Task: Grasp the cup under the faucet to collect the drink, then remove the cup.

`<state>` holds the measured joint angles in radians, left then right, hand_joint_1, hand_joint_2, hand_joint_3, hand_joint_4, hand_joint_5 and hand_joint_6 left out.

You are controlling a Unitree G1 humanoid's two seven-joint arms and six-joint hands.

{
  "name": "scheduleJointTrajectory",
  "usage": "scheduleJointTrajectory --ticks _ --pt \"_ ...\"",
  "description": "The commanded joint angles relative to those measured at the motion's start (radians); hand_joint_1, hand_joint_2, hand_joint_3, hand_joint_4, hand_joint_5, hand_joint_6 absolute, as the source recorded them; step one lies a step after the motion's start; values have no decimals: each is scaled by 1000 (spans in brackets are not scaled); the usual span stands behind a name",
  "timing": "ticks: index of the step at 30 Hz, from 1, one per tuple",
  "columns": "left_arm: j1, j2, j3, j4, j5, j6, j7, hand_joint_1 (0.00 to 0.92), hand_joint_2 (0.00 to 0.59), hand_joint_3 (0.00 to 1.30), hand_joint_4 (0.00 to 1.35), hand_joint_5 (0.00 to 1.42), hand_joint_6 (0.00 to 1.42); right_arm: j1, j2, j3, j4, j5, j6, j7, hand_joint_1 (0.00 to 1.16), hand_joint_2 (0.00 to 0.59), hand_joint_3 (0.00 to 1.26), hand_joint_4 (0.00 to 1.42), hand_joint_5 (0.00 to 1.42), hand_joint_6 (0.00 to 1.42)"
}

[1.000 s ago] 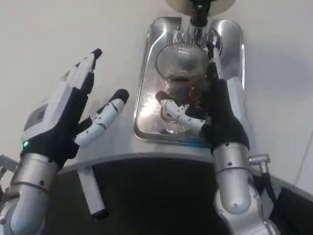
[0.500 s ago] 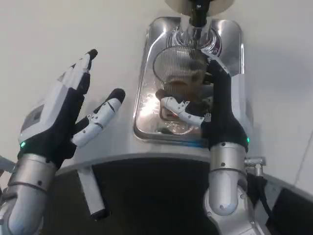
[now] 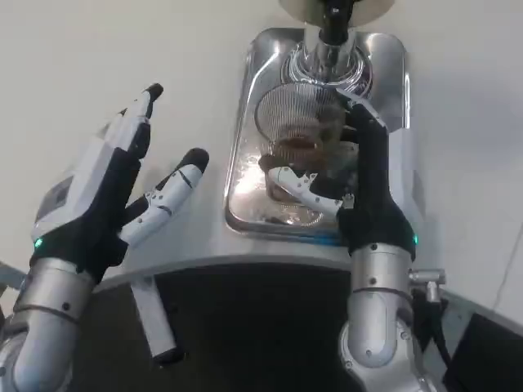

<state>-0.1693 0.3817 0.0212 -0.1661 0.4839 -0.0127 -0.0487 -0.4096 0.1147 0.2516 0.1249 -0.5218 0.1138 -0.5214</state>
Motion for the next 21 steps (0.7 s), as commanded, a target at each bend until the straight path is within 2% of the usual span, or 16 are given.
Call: scheduleJointTrajectory --ticks 1,8,21 --pt "15 10 -1 -4 3 -2 5 0 252 0 0 0 0 20 14 -3 -28 -1 -5 0 1162 373 658 628 743 1091" --pt "29 4 -8 -31 9 4 2 0 252 0 0 0 0 53 1 -17 -95 -1 19 30 1162 367 659 628 745 1095" --pt "37 5 -13 -53 22 17 2 0 252 0 0 0 0 143 -9 12 -226 -13 65 62 1162 356 673 644 752 1098"
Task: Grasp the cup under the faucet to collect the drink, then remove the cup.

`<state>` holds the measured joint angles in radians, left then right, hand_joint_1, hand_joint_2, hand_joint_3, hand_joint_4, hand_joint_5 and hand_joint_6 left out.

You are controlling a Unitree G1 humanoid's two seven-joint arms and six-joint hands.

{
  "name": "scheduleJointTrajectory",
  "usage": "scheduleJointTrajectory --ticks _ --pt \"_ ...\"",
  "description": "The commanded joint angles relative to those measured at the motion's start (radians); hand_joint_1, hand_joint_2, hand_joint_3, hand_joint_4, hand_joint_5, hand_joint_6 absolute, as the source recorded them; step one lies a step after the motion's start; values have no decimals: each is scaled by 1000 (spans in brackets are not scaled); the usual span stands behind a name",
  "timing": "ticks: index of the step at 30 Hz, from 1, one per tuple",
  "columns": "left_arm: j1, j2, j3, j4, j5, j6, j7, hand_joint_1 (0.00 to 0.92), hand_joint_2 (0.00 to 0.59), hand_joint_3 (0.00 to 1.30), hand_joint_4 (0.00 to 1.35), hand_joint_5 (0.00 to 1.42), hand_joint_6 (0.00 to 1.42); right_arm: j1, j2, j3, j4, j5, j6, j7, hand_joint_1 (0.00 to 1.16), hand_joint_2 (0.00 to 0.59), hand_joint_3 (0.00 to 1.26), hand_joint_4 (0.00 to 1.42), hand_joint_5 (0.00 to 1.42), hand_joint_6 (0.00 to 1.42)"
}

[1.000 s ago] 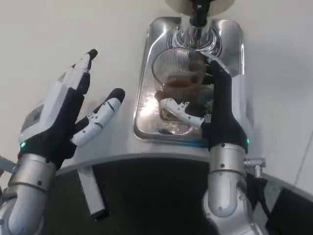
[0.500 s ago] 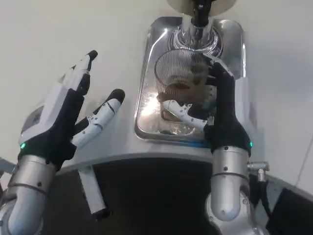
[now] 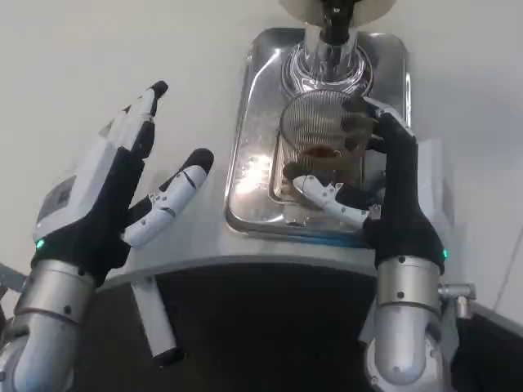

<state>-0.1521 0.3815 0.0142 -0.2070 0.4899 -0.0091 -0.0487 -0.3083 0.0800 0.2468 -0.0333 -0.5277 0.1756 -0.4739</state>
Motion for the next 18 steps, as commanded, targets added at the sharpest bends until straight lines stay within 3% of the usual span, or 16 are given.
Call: scheduleJointTrajectory --ticks 1,7,18 --pt "20 7 -6 -12 16 13 1 0 252 0 0 0 0 51 24 19 -83 -5 6 21 1162 356 673 644 752 1099" --pt "14 31 -5 1 35 4 -11 0 253 0 0 0 0 116 -14 45 -174 -42 27 69 1162 355 673 644 756 1101" --pt "39 133 9 3 69 -29 -31 0 243 0 0 0 0 193 -13 40 -316 -33 38 148 1162 354 673 647 767 1103"
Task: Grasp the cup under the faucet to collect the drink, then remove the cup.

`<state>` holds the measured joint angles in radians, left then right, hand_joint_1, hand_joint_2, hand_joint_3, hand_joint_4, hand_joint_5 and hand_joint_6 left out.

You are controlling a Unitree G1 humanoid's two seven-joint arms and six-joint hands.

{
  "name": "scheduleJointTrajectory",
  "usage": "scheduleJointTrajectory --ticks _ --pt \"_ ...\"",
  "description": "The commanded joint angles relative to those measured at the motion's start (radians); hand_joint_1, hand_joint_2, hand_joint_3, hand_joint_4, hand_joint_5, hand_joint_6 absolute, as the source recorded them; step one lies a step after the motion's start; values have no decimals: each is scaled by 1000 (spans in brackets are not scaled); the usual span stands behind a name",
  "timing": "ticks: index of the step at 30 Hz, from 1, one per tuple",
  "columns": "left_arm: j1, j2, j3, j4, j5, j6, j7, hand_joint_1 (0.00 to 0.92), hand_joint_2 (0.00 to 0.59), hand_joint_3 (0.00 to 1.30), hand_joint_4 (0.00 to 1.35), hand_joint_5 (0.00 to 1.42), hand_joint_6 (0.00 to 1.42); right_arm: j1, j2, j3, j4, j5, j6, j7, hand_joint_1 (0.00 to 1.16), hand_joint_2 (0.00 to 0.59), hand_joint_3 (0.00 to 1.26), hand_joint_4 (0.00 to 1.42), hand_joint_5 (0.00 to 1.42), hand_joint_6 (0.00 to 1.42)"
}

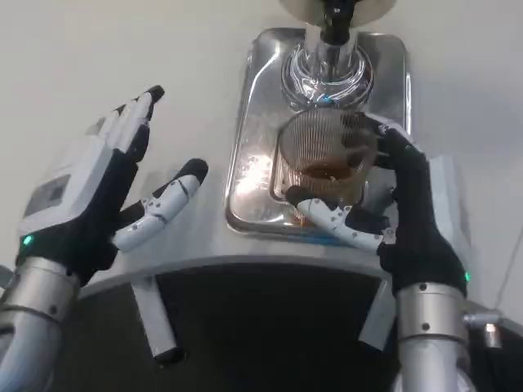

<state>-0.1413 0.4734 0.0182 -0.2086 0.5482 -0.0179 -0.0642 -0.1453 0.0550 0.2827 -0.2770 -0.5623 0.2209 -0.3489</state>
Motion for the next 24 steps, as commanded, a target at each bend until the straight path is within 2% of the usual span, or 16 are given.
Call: scheduleJointTrajectory --ticks 1,3,7,10,18,24 --pt "31 52 5 6 16 -24 -17 0 243 0 0 0 0 36 12 4 -80 1 -6 28 1162 354 673 648 768 1103" --pt "34 74 1 11 31 -35 -16 0 242 0 0 0 0 52 11 3 -101 4 -4 42 1162 354 673 650 768 1103" --pt "52 150 -30 13 159 -87 15 0 231 0 0 0 0 88 3 3 -154 9 0 81 1162 354 673 653 769 1103" --pt "70 185 -38 5 216 -109 14 0 218 0 0 0 0 124 -3 2 -205 17 6 121 1162 354 673 657 769 1103" --pt "136 217 -25 -49 275 -140 10 0 207 0 0 0 0 244 -41 -10 -365 32 18 226 1162 354 673 659 769 1103" --pt "180 231 -3 -80 277 -165 10 0 193 0 0 0 0 284 -69 -42 -454 54 28 300 1162 354 673 656 769 1103"
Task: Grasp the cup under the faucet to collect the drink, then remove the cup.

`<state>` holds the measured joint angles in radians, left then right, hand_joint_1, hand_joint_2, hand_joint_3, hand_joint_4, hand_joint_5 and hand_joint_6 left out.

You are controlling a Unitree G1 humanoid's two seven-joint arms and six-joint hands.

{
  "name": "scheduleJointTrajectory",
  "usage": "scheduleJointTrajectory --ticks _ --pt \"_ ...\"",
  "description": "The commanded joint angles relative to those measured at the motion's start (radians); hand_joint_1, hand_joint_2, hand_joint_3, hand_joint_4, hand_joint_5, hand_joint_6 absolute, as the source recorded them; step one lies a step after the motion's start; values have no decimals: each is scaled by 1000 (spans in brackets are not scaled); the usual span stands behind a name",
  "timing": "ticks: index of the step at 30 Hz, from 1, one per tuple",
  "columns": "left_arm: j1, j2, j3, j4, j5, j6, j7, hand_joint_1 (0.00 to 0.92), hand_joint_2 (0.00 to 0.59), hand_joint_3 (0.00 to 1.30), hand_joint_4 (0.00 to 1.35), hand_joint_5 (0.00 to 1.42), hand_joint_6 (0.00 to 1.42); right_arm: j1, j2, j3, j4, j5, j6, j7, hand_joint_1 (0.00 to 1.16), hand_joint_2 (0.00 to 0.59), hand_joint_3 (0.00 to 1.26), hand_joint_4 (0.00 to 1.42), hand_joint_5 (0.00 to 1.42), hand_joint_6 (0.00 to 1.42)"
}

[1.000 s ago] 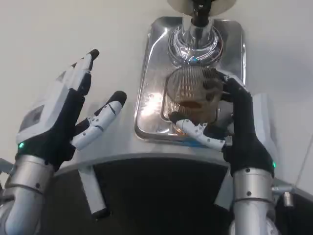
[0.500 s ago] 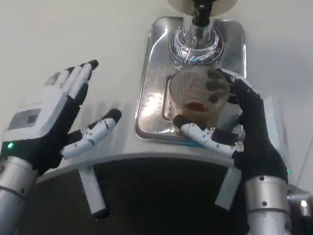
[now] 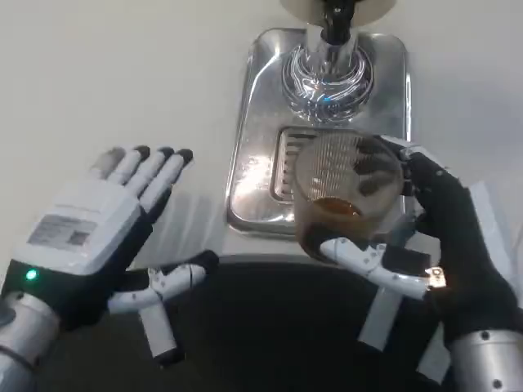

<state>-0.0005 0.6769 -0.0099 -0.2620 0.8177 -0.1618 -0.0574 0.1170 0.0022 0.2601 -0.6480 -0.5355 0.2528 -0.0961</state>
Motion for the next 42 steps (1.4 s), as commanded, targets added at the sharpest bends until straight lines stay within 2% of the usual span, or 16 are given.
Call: scheduleJointTrajectory --ticks 1,6,16,20,27,42 --pt "46 32 31 -32 5 -28 3 0 192 0 0 0 0 32 -29 -30 -105 37 -3 68 1162 354 673 655 769 1103" --pt "82 38 56 -45 -2 -48 -1 0 180 0 0 0 0 75 -58 -66 -185 65 13 138 1162 354 673 654 769 1103" --pt "186 32 86 -135 6 -75 -14 0 176 0 0 0 0 186 -95 -71 -316 96 29 227 1162 354 673 654 769 1103" --pt "203 17 83 -156 4 -75 -16 0 175 0 0 0 0 241 -109 -76 -346 110 22 247 1162 354 673 654 769 1103" --pt "197 4 68 -153 3 -84 -11 0 173 0 0 0 0 306 -121 -77 -374 118 11 250 1162 354 673 654 769 1103" --pt "183 -4 68 -127 -8 -100 -16 0 170 0 0 0 0 356 -108 -27 -395 90 6 231 1162 354 673 654 769 1103"
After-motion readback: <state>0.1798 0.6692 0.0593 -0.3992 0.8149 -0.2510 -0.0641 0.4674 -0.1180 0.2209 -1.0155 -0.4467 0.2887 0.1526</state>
